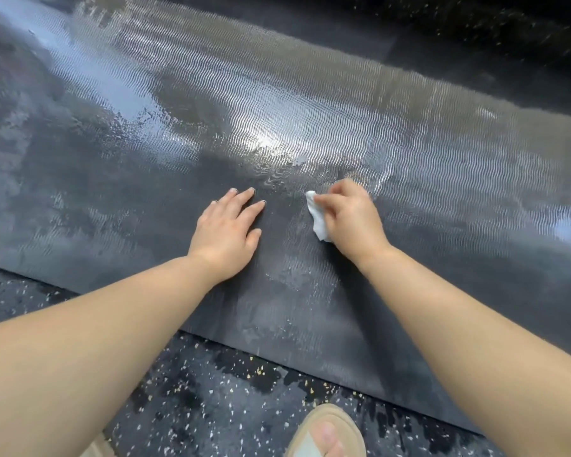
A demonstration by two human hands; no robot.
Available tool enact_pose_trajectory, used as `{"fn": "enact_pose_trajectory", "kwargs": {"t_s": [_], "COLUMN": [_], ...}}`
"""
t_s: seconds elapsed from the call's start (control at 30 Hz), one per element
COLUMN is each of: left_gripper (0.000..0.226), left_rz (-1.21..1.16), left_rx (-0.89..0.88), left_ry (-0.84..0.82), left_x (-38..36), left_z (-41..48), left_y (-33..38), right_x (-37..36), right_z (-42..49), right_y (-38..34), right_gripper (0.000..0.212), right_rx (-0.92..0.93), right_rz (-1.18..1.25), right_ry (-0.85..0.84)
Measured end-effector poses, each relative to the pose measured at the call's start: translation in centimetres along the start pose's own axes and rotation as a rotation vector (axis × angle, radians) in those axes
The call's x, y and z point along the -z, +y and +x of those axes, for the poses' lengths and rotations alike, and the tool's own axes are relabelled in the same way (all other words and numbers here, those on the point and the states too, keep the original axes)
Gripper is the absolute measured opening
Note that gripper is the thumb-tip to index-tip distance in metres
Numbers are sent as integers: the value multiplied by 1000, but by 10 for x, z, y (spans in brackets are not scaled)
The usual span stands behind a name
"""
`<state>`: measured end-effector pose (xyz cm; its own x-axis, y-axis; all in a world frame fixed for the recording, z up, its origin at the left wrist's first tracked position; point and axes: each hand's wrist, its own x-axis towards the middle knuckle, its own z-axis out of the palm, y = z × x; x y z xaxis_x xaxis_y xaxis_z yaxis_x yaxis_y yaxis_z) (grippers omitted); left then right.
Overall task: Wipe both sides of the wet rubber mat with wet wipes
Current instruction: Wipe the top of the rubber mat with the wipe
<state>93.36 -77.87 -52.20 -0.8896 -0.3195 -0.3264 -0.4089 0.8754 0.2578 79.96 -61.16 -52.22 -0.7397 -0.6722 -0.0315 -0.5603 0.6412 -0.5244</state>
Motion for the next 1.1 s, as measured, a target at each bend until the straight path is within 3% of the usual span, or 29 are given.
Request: {"fn": "enact_pose_trajectory", "kwargs": {"t_s": [0.1,0.23,0.33,0.47,0.53,0.7,0.8,0.87,0.97,1.03,1.1], "left_gripper": [52,54,53,52,51,50,51,51,51,51,50], "left_rz": [-2,16,18,-9,-39,-69,-75,-88,-85,-84,-91], "left_rx": [-6,-34,-32,139,187,124,107,106,107,102,97], "left_ry": [14,26,43,130,142,149,151,151,147,148,155], "left_x": [-2,-7,-7,-4,-3,-3,-4,-4,-5,-5,-6], "left_z": [-2,-3,-6,-12,-15,-23,-24,-24,-24,-24,-24], "left_y": [0,-3,-7,-15,-22,-32,-32,-32,-32,-32,-33], "right_x": [-6,5,19,15,1,-32,-31,-24,-12,-2,-4], "right_z": [-19,1,36,68,48,-82,-85,-47,36,78,92], "right_y": [-5,12,21,26,5,-70,-69,-53,-19,-1,0], "right_gripper": [32,29,22,25,22,32,30,25,24,31,35], "right_rx": [99,97,-33,-227,-130,491,617,494,163,-30,-93], "right_rz": [-49,-71,-89,-115,-152,-9,35,91,-33,-70,-109], "right_ry": [-29,-29,131,122,61,-302,-422,-290,-37,34,63]}}
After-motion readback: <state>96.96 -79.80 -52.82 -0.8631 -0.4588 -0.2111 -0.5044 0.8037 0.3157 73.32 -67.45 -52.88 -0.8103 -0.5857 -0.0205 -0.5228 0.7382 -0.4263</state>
